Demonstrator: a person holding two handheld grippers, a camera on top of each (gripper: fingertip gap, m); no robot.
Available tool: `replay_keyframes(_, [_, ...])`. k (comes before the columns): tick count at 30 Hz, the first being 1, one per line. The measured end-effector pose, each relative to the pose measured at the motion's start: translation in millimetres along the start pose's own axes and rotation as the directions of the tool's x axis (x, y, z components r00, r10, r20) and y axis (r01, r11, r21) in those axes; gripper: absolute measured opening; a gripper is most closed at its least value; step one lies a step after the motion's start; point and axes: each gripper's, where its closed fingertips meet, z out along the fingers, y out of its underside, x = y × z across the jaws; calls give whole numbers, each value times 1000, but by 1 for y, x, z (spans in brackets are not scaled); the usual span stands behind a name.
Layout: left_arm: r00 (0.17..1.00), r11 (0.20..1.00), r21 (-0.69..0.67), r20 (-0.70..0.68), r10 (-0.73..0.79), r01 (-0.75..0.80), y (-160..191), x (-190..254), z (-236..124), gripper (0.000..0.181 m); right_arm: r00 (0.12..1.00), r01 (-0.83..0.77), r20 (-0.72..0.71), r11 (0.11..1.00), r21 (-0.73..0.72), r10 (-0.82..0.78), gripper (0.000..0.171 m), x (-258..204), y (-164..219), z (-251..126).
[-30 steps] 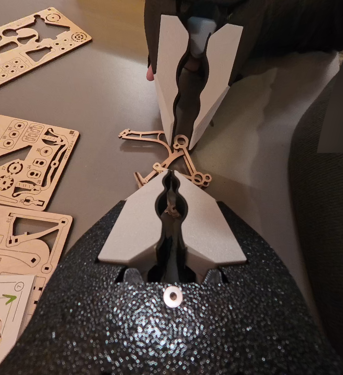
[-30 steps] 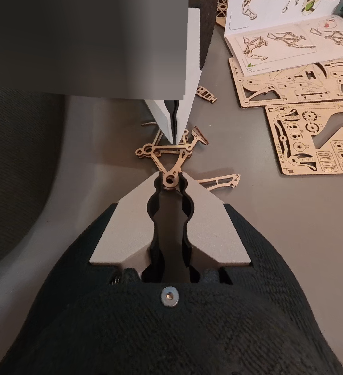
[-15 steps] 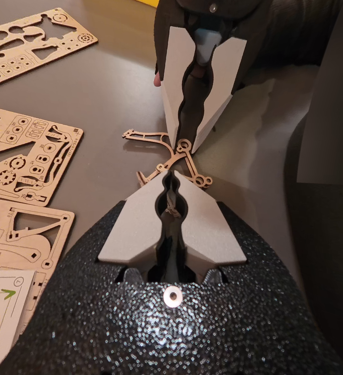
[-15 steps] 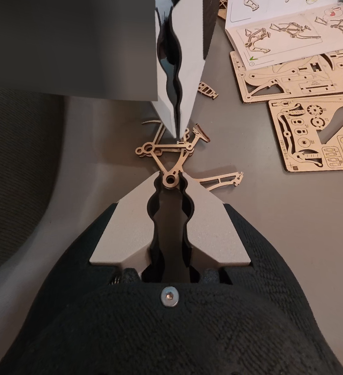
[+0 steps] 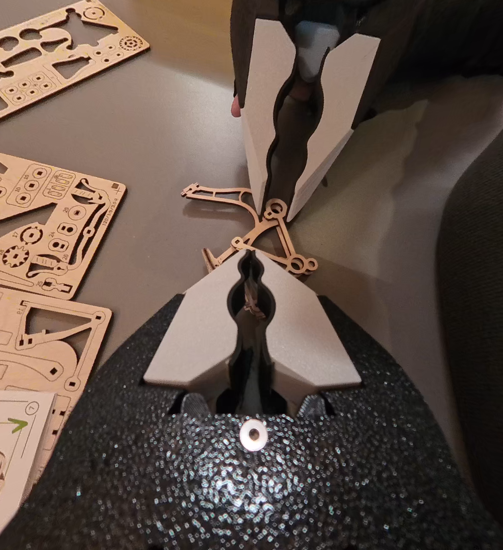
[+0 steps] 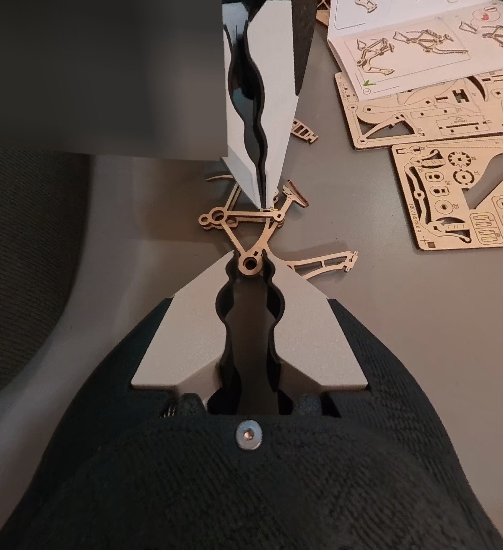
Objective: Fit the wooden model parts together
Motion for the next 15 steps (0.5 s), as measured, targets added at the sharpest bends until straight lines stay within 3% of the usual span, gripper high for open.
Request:
replay_keyframes(1, [1000, 1000, -1, 0, -6, 6, 0, 0, 0, 0, 1000, 1, 0, 1000, 1, -1, 15, 0, 0, 0])
replay_keyframes(15, [999, 999, -8, -2, -50, 50, 1, -1, 0, 0, 1000, -8, 6, 1000, 4, 8, 15, 0, 0, 1])
